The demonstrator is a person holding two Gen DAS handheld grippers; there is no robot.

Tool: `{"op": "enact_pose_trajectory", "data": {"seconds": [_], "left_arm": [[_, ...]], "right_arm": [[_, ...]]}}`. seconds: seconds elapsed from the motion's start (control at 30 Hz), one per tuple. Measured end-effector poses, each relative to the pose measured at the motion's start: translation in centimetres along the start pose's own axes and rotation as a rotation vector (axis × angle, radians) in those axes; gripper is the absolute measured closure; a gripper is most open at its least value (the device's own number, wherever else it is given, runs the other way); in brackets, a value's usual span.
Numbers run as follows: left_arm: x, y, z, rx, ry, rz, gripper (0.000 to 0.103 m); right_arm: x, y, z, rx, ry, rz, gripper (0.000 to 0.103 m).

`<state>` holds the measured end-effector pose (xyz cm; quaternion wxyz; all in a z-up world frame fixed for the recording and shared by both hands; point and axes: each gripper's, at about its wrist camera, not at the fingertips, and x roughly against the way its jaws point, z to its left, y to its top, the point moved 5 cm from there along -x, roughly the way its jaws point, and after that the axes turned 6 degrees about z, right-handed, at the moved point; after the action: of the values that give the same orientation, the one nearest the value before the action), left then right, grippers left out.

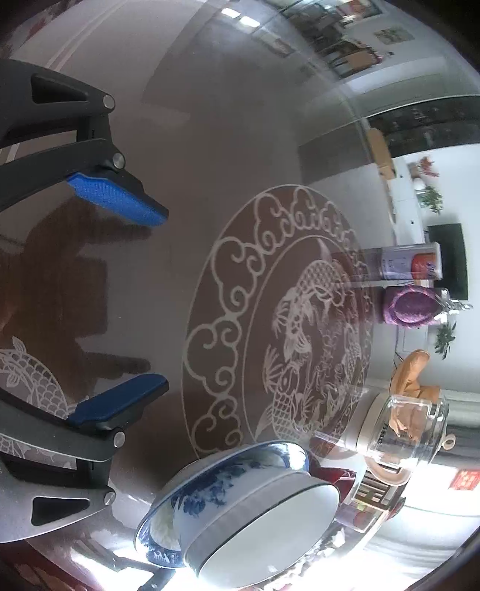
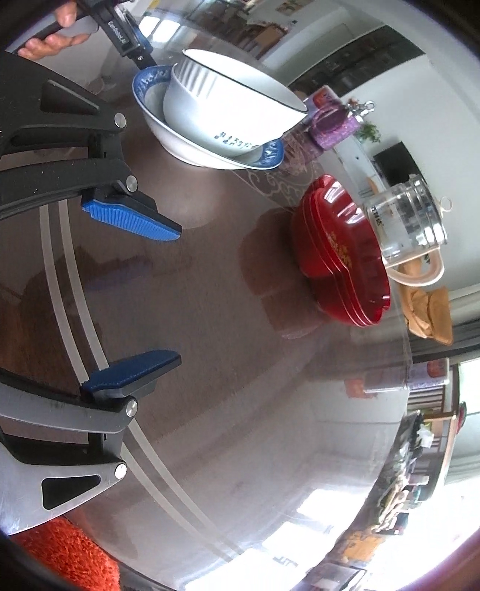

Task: Organize plates and bowls
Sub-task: 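Move both tools to the stacked bowls on the blue-and-white plate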

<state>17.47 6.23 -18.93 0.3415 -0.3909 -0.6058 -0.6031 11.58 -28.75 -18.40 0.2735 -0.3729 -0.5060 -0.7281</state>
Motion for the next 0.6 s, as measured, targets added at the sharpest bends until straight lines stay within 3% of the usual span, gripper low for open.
{"op": "enact_pose_trajectory", "data": {"seconds": [0.2,0.6], "left_arm": [[0.2,-0.4,0.5,0.023,-0.048,0.008,0.021],[0.6,-0.8,1.1,0.091,-0.094,0.019,0.021]], "right_arm": [[0.0,-0.1,0.3,0.01,0.016,-0.004,0.028],[-0.2,-0.5,1.0,0.071,-0.038,-0.012,0.026]]}}
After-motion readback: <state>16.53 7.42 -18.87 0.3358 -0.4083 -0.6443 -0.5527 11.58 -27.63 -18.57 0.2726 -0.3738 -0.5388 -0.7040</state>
